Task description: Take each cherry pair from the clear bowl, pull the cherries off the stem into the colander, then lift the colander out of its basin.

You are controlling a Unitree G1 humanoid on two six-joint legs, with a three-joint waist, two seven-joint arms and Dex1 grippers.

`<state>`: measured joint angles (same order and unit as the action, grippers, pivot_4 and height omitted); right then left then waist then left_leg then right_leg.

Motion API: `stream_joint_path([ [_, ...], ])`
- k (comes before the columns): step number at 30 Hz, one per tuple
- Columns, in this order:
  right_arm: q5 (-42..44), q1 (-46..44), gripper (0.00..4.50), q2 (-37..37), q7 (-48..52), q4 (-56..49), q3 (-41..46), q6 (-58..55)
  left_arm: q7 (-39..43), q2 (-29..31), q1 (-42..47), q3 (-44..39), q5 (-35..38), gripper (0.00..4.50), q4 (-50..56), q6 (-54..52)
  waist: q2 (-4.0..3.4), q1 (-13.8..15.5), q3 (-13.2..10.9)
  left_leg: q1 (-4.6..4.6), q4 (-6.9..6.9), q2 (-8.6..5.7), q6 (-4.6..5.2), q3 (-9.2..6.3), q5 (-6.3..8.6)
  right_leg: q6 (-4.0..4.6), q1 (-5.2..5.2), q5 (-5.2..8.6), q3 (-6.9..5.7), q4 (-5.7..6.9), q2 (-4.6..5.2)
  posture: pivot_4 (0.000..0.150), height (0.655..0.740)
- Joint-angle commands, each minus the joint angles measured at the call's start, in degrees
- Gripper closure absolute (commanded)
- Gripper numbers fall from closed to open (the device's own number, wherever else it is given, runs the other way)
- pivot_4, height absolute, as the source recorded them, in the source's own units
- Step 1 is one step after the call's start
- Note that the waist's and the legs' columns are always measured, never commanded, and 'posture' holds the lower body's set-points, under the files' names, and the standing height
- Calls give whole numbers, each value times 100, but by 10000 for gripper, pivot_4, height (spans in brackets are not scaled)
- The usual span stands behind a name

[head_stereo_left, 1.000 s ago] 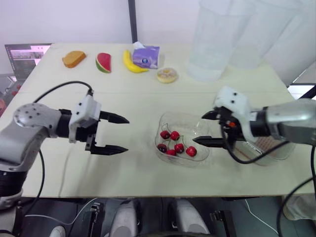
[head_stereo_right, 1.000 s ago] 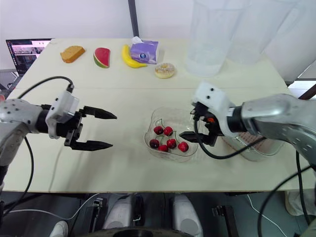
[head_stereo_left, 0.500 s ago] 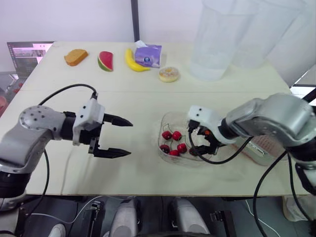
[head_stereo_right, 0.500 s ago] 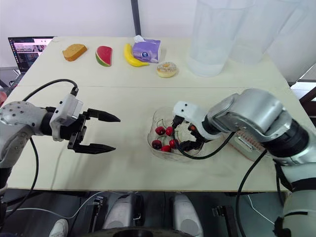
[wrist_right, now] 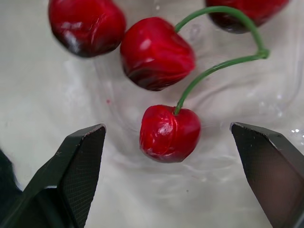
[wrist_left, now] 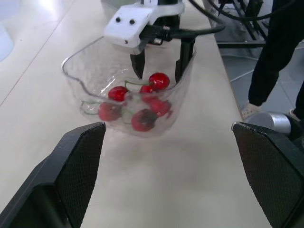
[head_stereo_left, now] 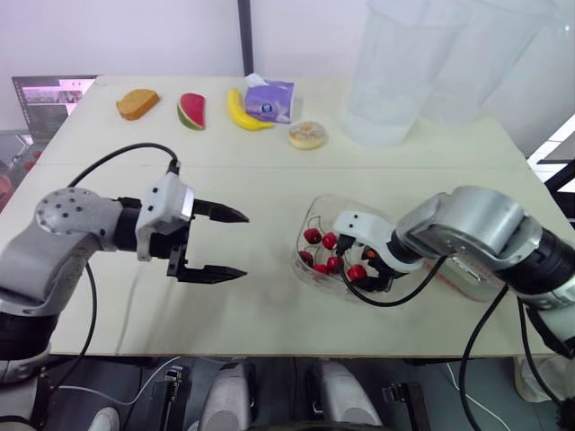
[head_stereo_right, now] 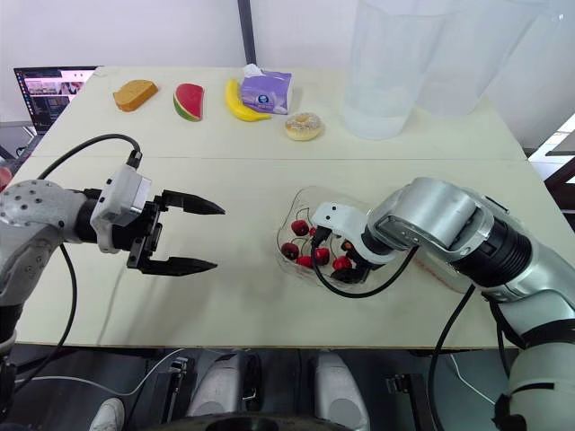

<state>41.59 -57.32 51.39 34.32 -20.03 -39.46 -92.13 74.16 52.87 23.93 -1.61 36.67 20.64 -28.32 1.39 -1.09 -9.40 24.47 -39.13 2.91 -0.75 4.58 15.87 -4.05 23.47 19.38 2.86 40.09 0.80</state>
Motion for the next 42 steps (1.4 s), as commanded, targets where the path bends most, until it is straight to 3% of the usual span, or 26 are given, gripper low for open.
stream_joint_path([
  [1, -177, -100, 12787, -71, 95, -23, 13, 0, -113, -4, 88, -223, 156, 0, 187, -58, 0, -2, 0, 0, 0, 0, 0, 0, 0, 0, 0, 0, 0, 0, 0, 1500, 7400],
  [5, -295, -66, 32143, -149, 152, -10, 12, 20, -211, 8, 134, -232, 257, 0, 228, -168, 6, -16, 4, -3, -1, 1, 0, -3, 0, 0, -4, 0, -1, 0, -1, 1500, 7400],
  [7, -340, -86, 36231, -165, 187, 2, 14, 55, -253, 16, 173, -232, 321, 0, 240, -241, 6, -19, 4, -6, -2, 1, 0, -3, 0, -1, -7, -1, -2, 0, -1, 1500, 7400],
  [19, -387, -904, 37054, 50, 601, -144, 653, -19, -331, -21, 373, -147, 380, 0, 137, -396, -1, -7, -1, -2, -1, 1, -1, -2, 0, 0, 2, -1, -2, 4, -1, 1500, 7400],
  [25, -43, -1030, 37054, 624, 876, -909, 1178, -37, -386, -170, 615, -85, 421, 0, -9, -544, -1, 10, -2, -1, -1, -3, 2, -3, 1, 0, -3, 0, -4, 1, 3, 1500, 7400],
  [28, -228, -811, 37054, 1102, 782, -1798, 1307, 258, -491, -307, 831, -52, 410, 0, -167, -674, -3, 19, -2, -1, -1, -1, 1, -5, 1, 0, -2, 0, -4, 1, 0, 1500, 7400],
  [36, -1839, 845, 37054, 1991, -293, -3532, 1271, 2070, -1236, -1039, 1709, 176, 548, 0, -749, -1559, -1, 7, -2, -1, -5, -3, 0, -4, 0, -3, -5, 0, -2, 1, 0, 1500, 7400],
  [42, -3699, 1728, 37054, 2158, -630, -3524, 638, 3724, -1248, -1720, 2275, 809, 243, 0, -1255, -1724, -2, -9, -2, -2, -7, -2, -17, -4, -10, -3, -3, 0, 2, 3, -8, 1500, 7400],
])
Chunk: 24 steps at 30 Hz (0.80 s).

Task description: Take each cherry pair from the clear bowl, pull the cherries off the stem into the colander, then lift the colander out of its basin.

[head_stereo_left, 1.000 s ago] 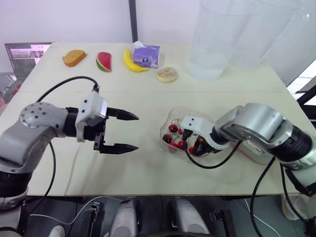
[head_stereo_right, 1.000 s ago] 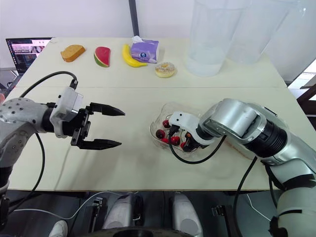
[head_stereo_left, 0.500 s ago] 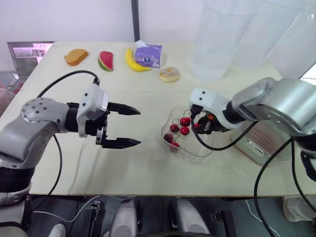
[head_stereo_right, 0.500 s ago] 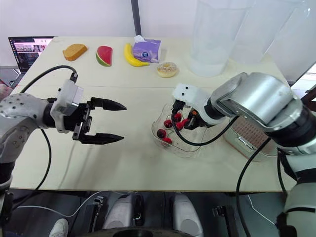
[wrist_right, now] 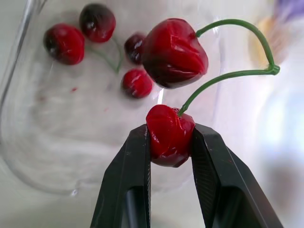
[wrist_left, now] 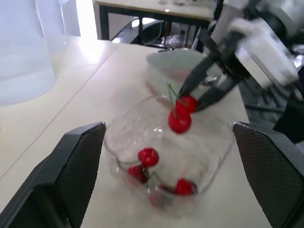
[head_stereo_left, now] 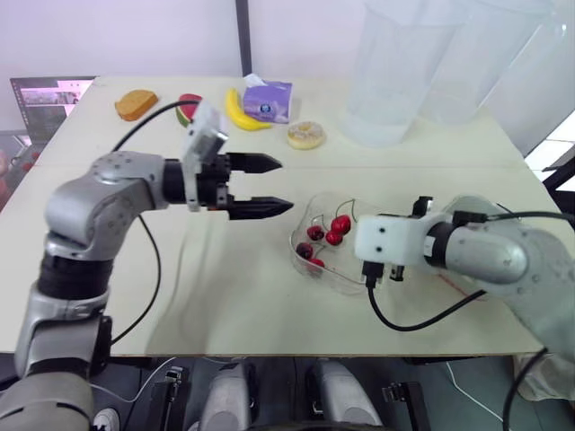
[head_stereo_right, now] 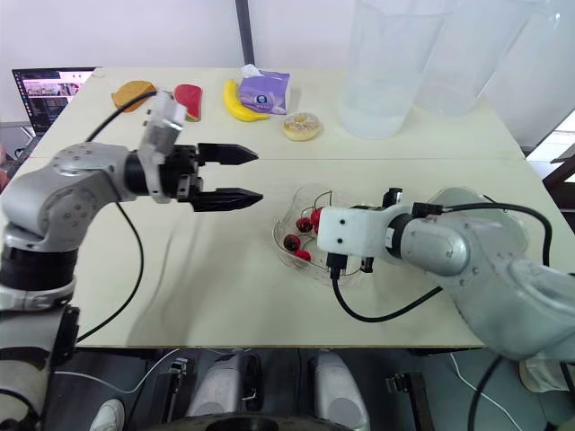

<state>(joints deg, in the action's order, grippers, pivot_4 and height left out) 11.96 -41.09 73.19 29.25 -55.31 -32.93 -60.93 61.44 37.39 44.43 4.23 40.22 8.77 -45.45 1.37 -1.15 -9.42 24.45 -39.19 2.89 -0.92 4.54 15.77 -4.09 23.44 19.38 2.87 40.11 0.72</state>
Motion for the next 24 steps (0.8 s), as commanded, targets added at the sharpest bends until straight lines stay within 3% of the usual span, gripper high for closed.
stream_joint_path([
  [1, -972, 142, 37054, -71, -101, 61, -46, 784, -16, -303, 318, 341, -182, 0, -177, -38, 0, 2, 0, 0, 0, 0, -8, 0, -5, 0, 0, 0, 1, 2, -1, 1500, 7400],
  [9, -2210, 259, 37054, -456, 533, 514, -53, 1656, 4, -1211, 1078, 924, -752, 0, -1066, 137, 0, 16, 0, 0, -1, -1, -12, -1, -8, 0, 0, 0, 1, 3, -5, 1500, 7400],
  [24, -3100, 667, 37054, -1011, 1483, 560, 406, 1841, 71, -1482, 1376, 932, -870, 0, -1543, -361, -2, 33, 1, -2, -2, -1, -18, -2, -11, 1, -2, 0, 2, 5, -4, 1500, 7400],
])
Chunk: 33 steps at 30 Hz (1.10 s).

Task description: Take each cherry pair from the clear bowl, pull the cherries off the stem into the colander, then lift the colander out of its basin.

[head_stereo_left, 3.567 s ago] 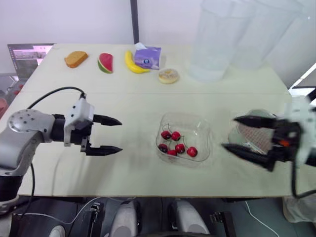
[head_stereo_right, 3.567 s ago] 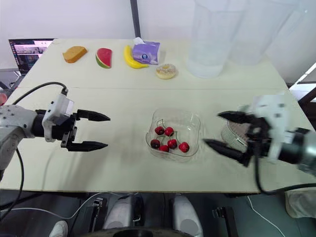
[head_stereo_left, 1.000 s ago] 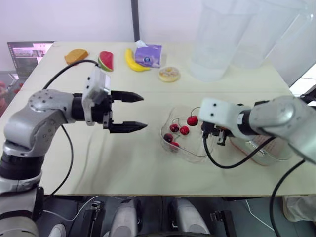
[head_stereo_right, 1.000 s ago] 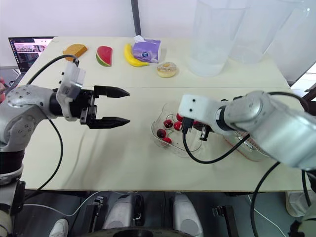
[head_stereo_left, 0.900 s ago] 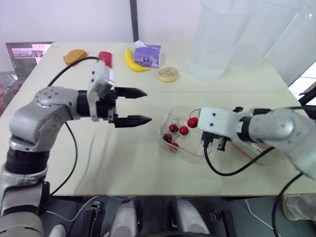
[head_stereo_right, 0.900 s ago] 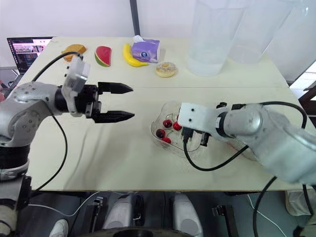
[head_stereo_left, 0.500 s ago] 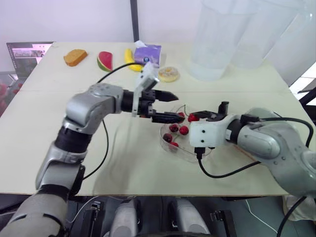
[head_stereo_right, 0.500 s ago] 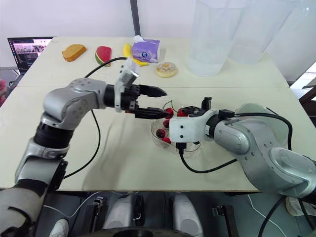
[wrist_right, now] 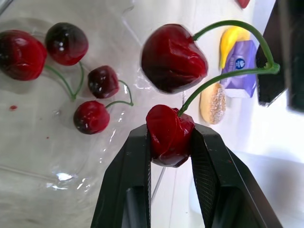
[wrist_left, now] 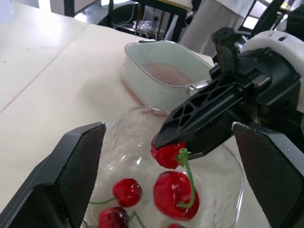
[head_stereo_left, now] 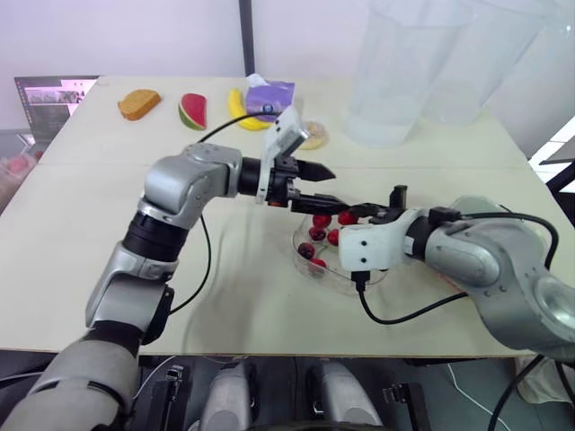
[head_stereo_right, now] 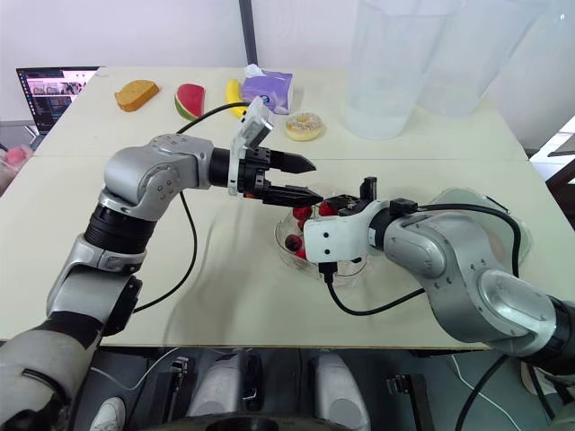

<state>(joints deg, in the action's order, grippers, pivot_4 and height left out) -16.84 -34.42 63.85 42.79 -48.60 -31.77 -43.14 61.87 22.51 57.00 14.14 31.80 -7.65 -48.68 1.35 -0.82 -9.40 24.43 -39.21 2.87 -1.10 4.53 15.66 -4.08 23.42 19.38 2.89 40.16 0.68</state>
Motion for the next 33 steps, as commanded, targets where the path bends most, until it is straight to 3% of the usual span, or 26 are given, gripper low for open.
stream_joint_path([
  [1, -262, 6, 37054, -115, 181, -111, 313, 66, 31, 15, 91, -47, -55, 0, 110, -38, 0, -2, 0, 0, 0, 0, 0, 0, 0, 0, 0, 0, 0, 0, 0, 1500, 7400],
  [3, -327, 22, 37054, -187, 275, -112, 364, 72, 7, 26, 50, -29, -100, 0, 145, -56, 0, -13, 0, 0, 0, 1, -1, -1, 0, 0, 0, 0, 0, 1, -1, 1500, 7400],
  [6, -445, 66, 37091, -286, 396, -105, 423, 92, -10, 7, 37, -50, -93, 7808, 191, -137, 0, -9, 0, -1, 0, 1, -3, -2, -2, 0, 0, 0, 0, 2, -2, 1500, 7400],
  [10, -569, 140, 37091, -392, 536, -105, 498, 104, -66, -20, 20, -3, -207, 26792, 101, -143, 0, -3, 0, -1, 0, 0, -3, -1, -2, 0, 0, 0, 0, 2, 0, 1500, 7400],
  [12, -643, 179, 37091, -448, 603, -103, 536, 121, -57, -52, 39, -34, -183, 41157, 91, -190, 0, -3, 0, -1, 0, 0, -4, -2, -2, 0, 0, 0, 0, 2, -1, 1500, 7400],
  [13, -675, 188, 37091, -479, 631, -104, 547, 122, -43, -49, 42, -35, -174, 43555, 99, -220, 0, -3, 0, -1, 0, 0, -4, -1, -2, 0, 0, 0, 0, 2, 0, 1500, 7400],
  [30, -1046, 488, 37091, -806, 903, -138, 912, 57, 185, 2, 10, -50, -196, 44457, 154, -286, 0, -1, 0, -1, -1, -1, -7, -2, -4, 0, -1, 0, -1, 3, -2, 1500, 7400],
  [33, -904, 533, 24295, -964, 983, -197, 1079, -153, 173, -29, 19, -81, -192, 45000, 129, -281, 0, -3, 0, -1, -1, -1, -7, -2, -4, 0, -1, 0, -1, 4, -2, 1500, 7400],
])
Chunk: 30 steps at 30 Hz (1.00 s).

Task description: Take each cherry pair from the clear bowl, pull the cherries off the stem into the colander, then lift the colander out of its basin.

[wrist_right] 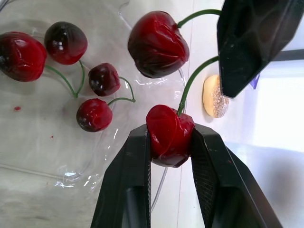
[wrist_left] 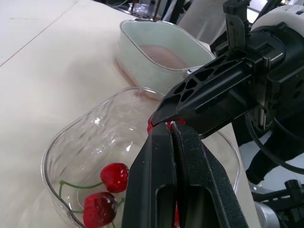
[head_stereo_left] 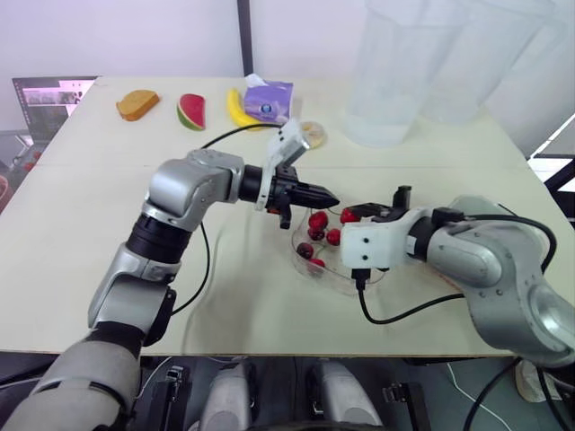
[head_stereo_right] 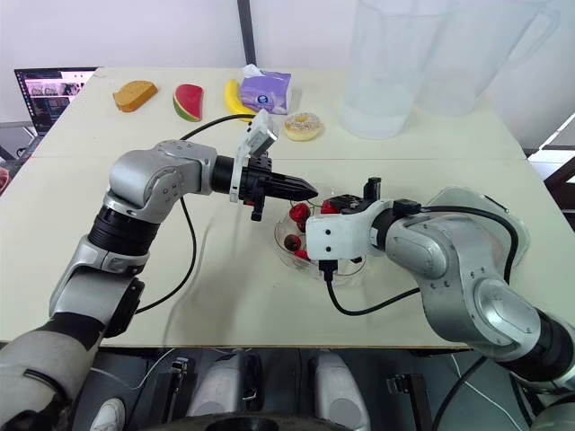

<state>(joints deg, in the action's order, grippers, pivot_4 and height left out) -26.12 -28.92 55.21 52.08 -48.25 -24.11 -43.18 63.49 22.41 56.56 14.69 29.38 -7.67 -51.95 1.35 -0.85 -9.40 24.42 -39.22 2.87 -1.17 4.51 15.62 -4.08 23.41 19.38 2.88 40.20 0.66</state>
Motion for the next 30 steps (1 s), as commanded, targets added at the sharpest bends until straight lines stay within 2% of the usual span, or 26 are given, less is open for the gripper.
stream_joint_path([
  [1, 79, 7, 20707, -154, 99, -256, 359, -263, -3, -35, 68, -150, 57, 45000, 121, 40, 0, 2, 0, 0, 0, 0, 0, 0, 0, 0, 0, 0, 0, 0, 0, 1500, 7400],
  [3, 286, 43, 10745, -252, 249, -329, 476, -540, -18, -57, 85, -173, 57, 45000, 90, 46, 0, 2, 0, 0, 0, 0, -1, -1, 0, 0, -1, 0, 0, 0, 0, 1500, 7400],
  [8, 976, -46, 10745, -615, 491, -492, 1081, -1432, 185, 77, 97, -135, -35, 45000, 119, 311, 0, 4, 0, 0, -1, 0, -1, -1, 0, 0, -2, 0, 0, 1, 0, 1500, 7400],
  [14, 2709, -894, 10745, -1410, 1230, -400, 2749, -3679, 1335, 791, 166, -143, -159, 45000, 203, 1332, -3, -19, 0, -5, 1, 1, -5, -3, -3, 1, -1, 0, -1, 8, -4, 1500, 7400],
  [17, 3475, -1390, 10745, -1562, 1462, -290, 3188, -4436, 1839, 1056, 257, -247, -101, 45000, 218, 1646, -4, 5, 0, -5, 1, -1, 4, -3, 2, 1, -2, 0, -2, 8, -2, 1500, 7400],
  [19, 3903, -1650, 10745, -1788, 1442, -219, 3296, -4840, 1975, 1139, 339, -253, -152, 45000, 166, 1779, -4, 14, 0, -5, 1, -2, 15, -3, 9, 1, -4, 0, -4, 5, 0, 1500, 7400],
  [23, 4540, -1838, 10745, -1996, 1174, -70, 3254, -4932, 2027, 1114, 483, -297, -126, 45000, 90, 1821, -4, 17, 0, -3, 1, -5, 24, -4, 14, 1, -5, 0, -4, 5, 2, 1500, 7400],
  [26, 4708, -1984, 10745, -2250, 694, 245, 2940, -4839, 2035, 1091, 497, -376, -26, 45000, 178, 1734, -4, -20, 0, -3, 1, -5, 29, -4, 17, 1, -4, 0, -3, 5, 1, 1500, 7400],
  [30, 4804, -1928, 10745, -2180, 232, 692, 2727, -4484, 2031, 1099, 466, -426, 50, 45000, 323, 1620, -4, -29, 0, -2, 1, -1, 27, -5, 15, 1, 1, 0, -2, 10, -1, 1500, 7400],
])
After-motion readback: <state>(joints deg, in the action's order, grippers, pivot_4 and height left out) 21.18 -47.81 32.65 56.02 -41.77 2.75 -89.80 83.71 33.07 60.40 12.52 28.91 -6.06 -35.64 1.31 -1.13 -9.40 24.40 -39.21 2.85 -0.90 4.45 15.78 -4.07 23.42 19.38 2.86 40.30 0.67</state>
